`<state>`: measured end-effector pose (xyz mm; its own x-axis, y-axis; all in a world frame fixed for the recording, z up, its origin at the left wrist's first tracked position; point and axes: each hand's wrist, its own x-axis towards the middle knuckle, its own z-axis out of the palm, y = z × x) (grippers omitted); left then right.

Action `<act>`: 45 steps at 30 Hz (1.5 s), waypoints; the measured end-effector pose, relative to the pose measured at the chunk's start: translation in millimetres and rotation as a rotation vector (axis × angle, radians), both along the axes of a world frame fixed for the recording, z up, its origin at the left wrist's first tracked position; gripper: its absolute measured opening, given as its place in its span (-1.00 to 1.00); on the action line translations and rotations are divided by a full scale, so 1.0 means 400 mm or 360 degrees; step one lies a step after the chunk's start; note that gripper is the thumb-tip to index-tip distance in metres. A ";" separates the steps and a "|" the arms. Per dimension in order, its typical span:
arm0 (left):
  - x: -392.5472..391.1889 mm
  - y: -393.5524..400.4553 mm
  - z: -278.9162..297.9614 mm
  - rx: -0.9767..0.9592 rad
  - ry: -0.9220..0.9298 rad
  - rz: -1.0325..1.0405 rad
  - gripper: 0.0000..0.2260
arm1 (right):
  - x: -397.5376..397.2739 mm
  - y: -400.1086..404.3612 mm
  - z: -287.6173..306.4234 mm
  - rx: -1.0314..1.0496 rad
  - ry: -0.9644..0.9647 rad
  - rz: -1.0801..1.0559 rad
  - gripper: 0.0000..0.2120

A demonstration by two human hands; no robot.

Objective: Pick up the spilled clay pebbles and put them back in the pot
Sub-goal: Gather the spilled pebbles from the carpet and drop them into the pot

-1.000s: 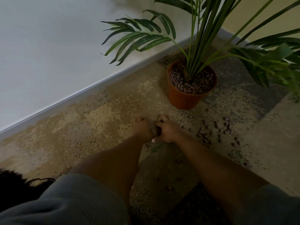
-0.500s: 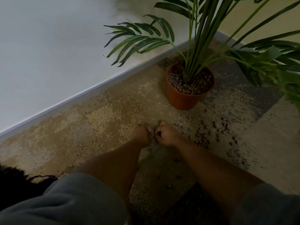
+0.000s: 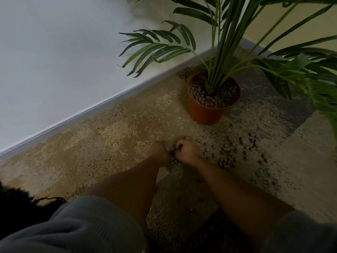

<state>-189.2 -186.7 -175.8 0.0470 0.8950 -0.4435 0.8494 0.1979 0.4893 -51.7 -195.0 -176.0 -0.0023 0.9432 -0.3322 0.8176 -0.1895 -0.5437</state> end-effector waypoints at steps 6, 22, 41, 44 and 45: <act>-0.003 0.003 -0.008 -0.0090 -0.0096 0.0179 -0.79 | 0.027 0.031 0.013 -0.0528 0.1252 -0.1040 -0.89; -0.002 0.002 0.002 -0.0192 0.0334 0.0063 -0.71 | 0.020 0.027 0.022 -0.0666 0.1707 -0.1322 -0.73; 0.041 0.087 0.095 -0.0642 -0.1857 0.1584 -0.80 | 0.028 0.071 0.152 -0.0532 0.2619 -0.1605 -0.67; 0.091 0.141 0.184 -0.0558 -0.2185 0.1537 -0.85 | 0.036 0.103 0.210 -0.0338 0.2911 -0.1645 -0.68; 0.110 0.155 0.217 -0.0524 -0.2272 0.1525 -0.87 | 0.041 0.113 0.229 -0.0253 0.2993 -0.1653 -0.68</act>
